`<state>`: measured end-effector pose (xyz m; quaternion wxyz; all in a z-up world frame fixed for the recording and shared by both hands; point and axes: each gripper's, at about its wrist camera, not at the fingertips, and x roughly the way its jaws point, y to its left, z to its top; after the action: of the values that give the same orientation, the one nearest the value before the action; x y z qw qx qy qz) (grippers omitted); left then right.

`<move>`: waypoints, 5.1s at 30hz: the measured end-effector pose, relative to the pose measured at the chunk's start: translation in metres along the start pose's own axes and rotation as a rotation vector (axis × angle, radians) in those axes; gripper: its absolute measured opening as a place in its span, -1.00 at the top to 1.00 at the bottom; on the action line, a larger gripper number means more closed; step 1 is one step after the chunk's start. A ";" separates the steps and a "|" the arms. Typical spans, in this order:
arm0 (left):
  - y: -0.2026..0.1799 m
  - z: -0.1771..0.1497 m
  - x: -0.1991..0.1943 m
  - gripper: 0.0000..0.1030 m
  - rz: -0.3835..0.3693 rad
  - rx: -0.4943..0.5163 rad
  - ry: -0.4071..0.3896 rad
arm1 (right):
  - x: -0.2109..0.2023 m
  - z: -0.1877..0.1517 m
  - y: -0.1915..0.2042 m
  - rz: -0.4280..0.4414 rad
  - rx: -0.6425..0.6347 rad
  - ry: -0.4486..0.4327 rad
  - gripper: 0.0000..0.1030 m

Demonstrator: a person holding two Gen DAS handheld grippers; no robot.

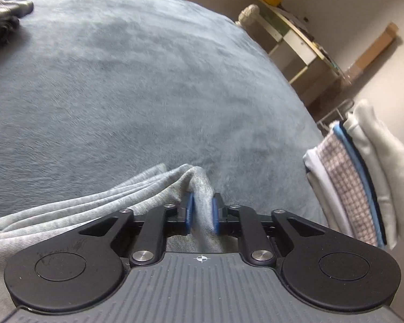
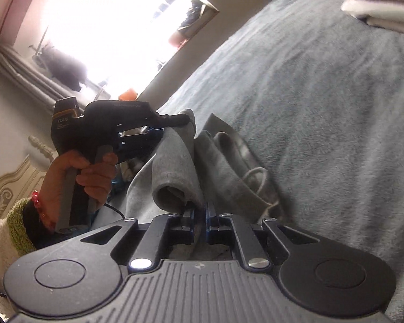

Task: Fold clothes

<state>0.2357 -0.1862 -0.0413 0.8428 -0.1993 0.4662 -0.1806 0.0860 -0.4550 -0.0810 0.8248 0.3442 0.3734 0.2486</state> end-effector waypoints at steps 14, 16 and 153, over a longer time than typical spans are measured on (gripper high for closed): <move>0.040 0.010 -0.107 0.02 -0.165 -0.073 -0.103 | -0.007 0.039 -0.020 0.073 0.182 0.023 0.00; 0.048 0.003 -0.135 0.02 -0.094 -0.017 -0.125 | 0.002 0.047 -0.014 0.071 0.171 0.041 -0.11; 0.015 -0.241 -0.135 0.71 0.178 0.661 -0.164 | 0.070 -0.116 0.102 0.003 -0.910 0.199 0.88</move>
<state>-0.0371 -0.1481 -0.0697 0.9089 0.1116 0.3287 -0.2310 0.0202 -0.2988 -0.0914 0.8519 -0.0778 0.3031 0.4201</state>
